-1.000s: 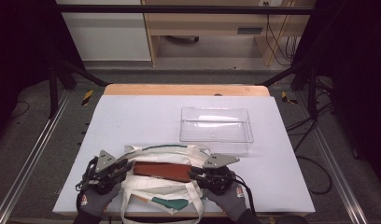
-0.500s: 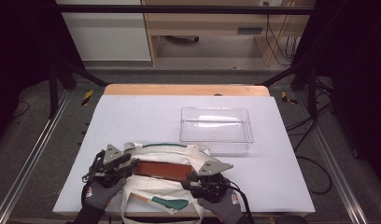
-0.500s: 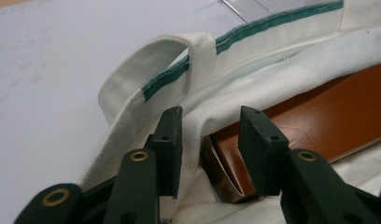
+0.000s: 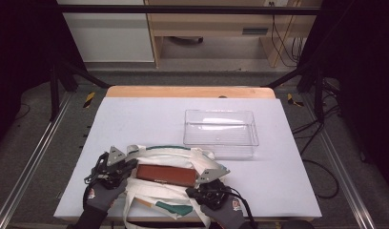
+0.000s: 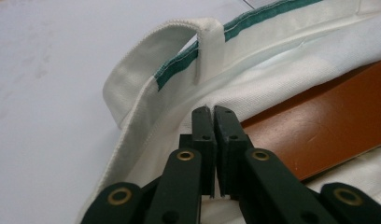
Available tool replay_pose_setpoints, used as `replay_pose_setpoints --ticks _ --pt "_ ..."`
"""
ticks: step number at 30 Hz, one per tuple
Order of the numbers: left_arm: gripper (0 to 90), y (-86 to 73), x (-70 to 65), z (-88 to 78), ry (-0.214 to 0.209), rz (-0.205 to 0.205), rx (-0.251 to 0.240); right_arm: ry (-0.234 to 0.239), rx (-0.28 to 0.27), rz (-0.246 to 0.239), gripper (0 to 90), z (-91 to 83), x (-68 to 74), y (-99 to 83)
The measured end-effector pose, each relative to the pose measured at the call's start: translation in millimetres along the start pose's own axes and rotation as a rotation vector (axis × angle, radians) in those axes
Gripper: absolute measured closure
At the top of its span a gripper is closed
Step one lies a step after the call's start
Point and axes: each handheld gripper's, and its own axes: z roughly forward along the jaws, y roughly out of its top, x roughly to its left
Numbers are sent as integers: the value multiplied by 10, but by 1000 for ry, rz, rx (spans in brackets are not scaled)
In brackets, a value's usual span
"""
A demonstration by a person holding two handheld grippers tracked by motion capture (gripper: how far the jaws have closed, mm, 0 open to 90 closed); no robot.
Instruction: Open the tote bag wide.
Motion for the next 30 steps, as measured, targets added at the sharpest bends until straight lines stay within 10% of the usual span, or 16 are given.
replay_pose_setpoints --ticks 30 --pt "885 -43 191 418 22 -134 35 -10 40 -25 900 102 30 -107"
